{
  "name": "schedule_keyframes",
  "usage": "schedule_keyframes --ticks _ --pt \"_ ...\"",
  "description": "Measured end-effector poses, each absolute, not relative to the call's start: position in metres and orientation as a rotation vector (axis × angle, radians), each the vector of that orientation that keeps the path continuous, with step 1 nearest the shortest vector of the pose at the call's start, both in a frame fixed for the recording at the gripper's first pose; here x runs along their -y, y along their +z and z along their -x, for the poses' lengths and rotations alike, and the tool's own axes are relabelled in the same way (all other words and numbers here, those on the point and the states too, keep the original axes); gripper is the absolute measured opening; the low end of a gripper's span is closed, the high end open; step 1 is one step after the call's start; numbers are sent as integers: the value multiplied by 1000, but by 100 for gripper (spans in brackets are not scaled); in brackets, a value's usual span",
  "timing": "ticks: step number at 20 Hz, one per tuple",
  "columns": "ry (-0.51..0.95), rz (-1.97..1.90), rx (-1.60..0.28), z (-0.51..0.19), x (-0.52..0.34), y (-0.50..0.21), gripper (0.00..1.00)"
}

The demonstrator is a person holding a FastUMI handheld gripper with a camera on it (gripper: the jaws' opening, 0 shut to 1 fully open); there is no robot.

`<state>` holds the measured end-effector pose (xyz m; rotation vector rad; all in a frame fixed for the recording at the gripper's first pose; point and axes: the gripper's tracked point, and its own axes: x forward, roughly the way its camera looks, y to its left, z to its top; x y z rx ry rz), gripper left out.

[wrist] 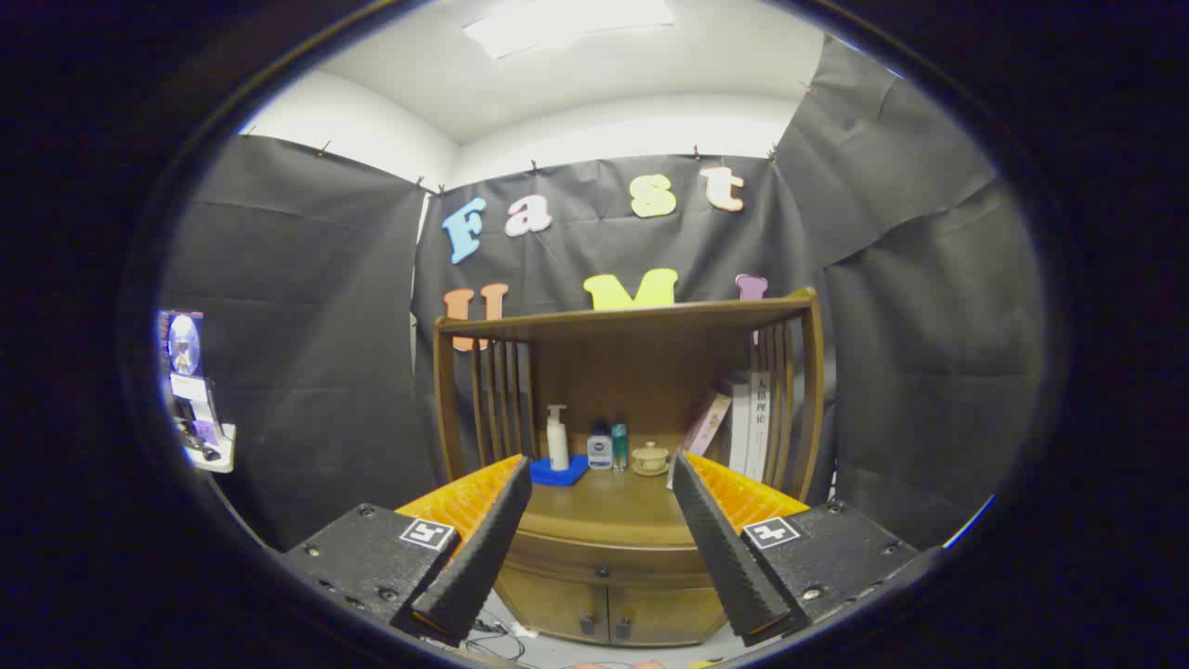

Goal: Pull open the drawer, take out the items inside it, and place them on the countertop above the cabinet.

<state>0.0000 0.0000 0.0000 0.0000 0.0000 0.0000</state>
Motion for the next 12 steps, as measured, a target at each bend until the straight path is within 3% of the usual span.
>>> schedule_keyframes --ticks 12 --pt "-15 -3 30 -7 -14 6 98"
